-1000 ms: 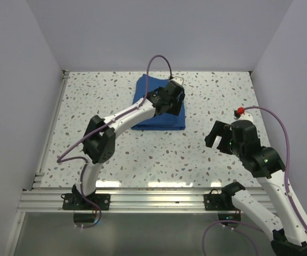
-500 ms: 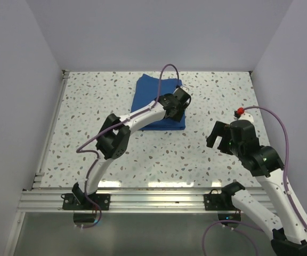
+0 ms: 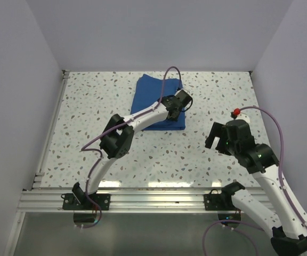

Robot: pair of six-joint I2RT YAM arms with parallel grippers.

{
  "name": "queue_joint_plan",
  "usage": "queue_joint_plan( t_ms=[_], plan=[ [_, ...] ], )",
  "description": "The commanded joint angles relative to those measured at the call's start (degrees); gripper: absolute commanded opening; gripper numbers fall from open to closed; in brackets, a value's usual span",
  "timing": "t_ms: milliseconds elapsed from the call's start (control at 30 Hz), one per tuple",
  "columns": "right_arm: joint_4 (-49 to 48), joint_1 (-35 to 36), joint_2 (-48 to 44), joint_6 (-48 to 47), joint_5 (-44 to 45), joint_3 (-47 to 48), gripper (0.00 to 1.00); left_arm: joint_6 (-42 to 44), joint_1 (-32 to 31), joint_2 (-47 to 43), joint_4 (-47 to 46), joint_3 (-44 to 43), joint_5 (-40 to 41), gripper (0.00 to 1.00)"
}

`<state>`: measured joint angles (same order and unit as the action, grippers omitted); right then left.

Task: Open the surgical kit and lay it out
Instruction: Open the surgical kit at the center of the board.

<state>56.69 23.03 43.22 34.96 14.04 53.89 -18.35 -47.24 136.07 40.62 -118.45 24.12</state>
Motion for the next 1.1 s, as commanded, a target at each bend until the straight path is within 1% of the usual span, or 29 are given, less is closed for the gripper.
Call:
queue_joint_plan(
  t_ms=[0, 100, 167, 200, 233, 300, 333, 367, 400, 433, 467, 500, 533, 567, 600, 633, 667, 733, 767, 800, 833, 867, 900, 967, 1000, 1067],
  plan=[
    [-2.63, 0.00, 0.90, 0.63, 1.25, -0.45, 0.98, 1.30, -0.04, -2.91, 4.38, -4.67, 2.77, 0.00],
    [-4.56, 0.00, 3.35, -0.24, 2.13, 0.60, 0.97, 1.74, 1.71, -5.72, 6.40, -10.21, 5.23, 0.00],
    [-5.70, 0.00, 5.72, -1.12, 2.30, 3.40, 0.97, 0.78, 5.83, -10.28, 6.84, -10.14, 5.85, 0.00],
    [-6.75, 0.00, 9.13, -2.17, 2.04, 4.72, 0.97, 0.07, 10.02, -12.30, 6.67, -9.17, 5.50, 0.00],
    [-7.29, 0.09, 11.07, -2.79, 0.91, 7.78, 0.97, -1.24, 12.50, -16.76, 6.23, -5.86, 4.37, 0.00],
    [-8.17, 0.00, 15.56, -4.54, -0.76, 11.40, 0.97, -1.78, 17.42, -21.61, 4.74, -0.93, 3.83, 0.00],
    [-8.43, 0.09, 20.45, -5.07, -1.55, 15.16, 0.97, -1.78, 21.97, -26.34, 2.73, 1.88, 3.57, 0.00],
    [-8.96, 0.00, 22.67, -5.69, -3.30, 17.02, 0.96, -1.60, 24.11, -28.56, 1.67, 7.74, 3.65, 0.00],
    [-9.40, 0.09, 24.78, -5.78, -4.02, 18.87, 0.96, -1.52, 26.13, -30.49, 0.78, 10.76, 3.57, 0.08],
    [-9.84, 0.26, 29.33, -5.87, -4.89, 22.28, 0.95, -1.43, 29.72, -33.73, -0.44, 13.66, 3.57, 0.19],
    [-10.36, 0.26, 31.46, -5.78, -5.69, 23.97, 0.95, -1.60, 31.32, -35.16, -0.72, 19.00, 3.48, 0.36],
    [-11.24, 0.44, 33.83, -5.61, -7.09, 25.64, 0.95, -1.86, 32.73, -36.22, -0.81, 21.57, 3.30, 0.75],
    [-11.59, 1.14, 37.95, -5.52, -7.62, 28.87, 0.95, -2.56, 35.00, -38.23, -0.98, 26.38, 2.69, 0.94],
    [-11.77, 1.40, 40.42, -5.52, -7.98, 30.64, 0.95, -2.66, 35.72, -39.12, -0.98, 28.61, 2.25, 1.00],
    [-11.86, 1.84, 42.54, -5.52, -8.50, 32.32, 0.95, -2.74, 36.34, -40.00, -1.16, 30.72, 2.07, 1.00],
    [-11.77, 2.98, 44.73, -5.52, -8.68, 35.99, 0.95, -2.83, 36.87, -41.57, -1.68, 32.74, 2.42, 1.00],
    [-11.51, 3.60, 49.45, -5.60, -8.68, 37.94, 0.95, -3.18, 37.05, -42.28, -1.86, 36.15, 2.60, 1.00],
    [-10.37, 5.96, 54.22, -5.95, -8.94, 44.09, 0.95, -4.14, 37.22, -44.30, -2.12, 39.42, 2.34, 1.00],
    [-9.76, 6.85, 58.69, -6.13, -8.86, 46.37, 0.94, -4.24, 37.22, -44.92, -2.39, 40.40, 1.81, 1.00],
    [-8.27, 7.73, 61.34, -6.22, -8.86, 51.09, 0.94, -4.50, 37.22, -45.54, -2.91, 41.28, 1.37, 1.00],
    [-7.48, 9.48, 63.54, -6.22, -8.86, 53.58, 0.94, -4.85, 37.22, -46.50, -3.09, 42.59, 0.24, 1.00],
    [-6.16, 10.28, 68.09, -6.22, -8.77, 55.86, 0.94, -4.94, 37.22, -46.86, -3.44, 43.13, -0.38, 1.00],
    [-5.45, 11.15, 70.14, -6.22, -8.77, 60.41, 0.94, -4.94, 37.22, -47.12, -3.44, 43.48, -1.00, 1.00],
    [-3.09, 13.44, 74.44, -6.22, -8.59, 65.09, 0.94, -4.94, 37.22, -47.56, -3.44, 44.45, -2.49, 1.00],
    [-2.29, 14.14, 78.29, -6.31, -8.51, 69.38, 0.93, -4.94, 37.22, -47.83, -3.88, 44.88, -2.93, 1.00],
    [0.77, 15.99, 82.27, -6.40, -6.41, 73.53, 0.93, -5.03, 37.22, -48.79, -4.49, 46.55, -4.08, 1.00]
  ],
)
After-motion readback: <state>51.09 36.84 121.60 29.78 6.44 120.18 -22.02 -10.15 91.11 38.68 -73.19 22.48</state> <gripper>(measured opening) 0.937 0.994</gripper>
